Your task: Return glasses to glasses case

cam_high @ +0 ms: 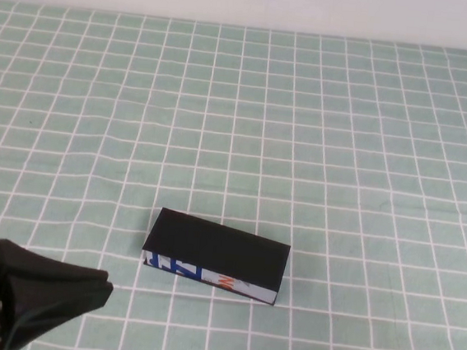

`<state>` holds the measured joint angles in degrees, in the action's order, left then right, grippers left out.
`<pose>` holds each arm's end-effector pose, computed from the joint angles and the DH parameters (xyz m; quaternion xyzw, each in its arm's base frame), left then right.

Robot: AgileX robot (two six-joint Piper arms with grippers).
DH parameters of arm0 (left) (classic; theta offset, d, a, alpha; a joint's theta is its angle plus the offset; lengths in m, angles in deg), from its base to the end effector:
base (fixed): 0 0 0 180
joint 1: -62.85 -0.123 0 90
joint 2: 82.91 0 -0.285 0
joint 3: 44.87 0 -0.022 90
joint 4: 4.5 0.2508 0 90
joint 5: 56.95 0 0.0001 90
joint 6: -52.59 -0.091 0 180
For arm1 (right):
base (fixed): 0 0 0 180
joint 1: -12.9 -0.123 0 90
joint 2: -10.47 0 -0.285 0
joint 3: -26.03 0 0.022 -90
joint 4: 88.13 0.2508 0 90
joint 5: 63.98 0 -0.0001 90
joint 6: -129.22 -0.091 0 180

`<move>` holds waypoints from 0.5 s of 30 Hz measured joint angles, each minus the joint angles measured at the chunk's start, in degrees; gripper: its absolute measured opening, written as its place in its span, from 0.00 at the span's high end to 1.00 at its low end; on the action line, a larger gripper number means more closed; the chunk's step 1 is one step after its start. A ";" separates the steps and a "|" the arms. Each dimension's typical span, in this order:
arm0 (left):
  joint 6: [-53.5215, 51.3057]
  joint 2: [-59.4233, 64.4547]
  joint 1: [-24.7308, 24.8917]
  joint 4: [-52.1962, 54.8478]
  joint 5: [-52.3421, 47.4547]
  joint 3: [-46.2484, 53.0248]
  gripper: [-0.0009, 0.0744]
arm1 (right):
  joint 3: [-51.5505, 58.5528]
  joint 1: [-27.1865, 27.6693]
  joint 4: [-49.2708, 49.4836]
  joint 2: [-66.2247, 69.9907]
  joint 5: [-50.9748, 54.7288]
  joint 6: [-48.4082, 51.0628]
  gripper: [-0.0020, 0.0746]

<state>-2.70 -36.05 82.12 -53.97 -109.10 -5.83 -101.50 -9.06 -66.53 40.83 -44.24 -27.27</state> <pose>0.0883 -0.0888 0.3282 0.4170 0.7484 -0.2803 0.4330 0.0780 0.0437 0.3024 -0.2058 0.7448 0.1514 0.6165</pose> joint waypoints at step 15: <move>2.44 0.00 0.00 0.00 -0.46 0.00 0.99 | 8.16 0.00 4.72 -0.39 0.08 0.00 0.99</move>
<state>-0.26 -36.05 82.12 -53.97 -109.56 -5.83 -93.33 -9.06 -61.82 40.44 -44.16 -27.27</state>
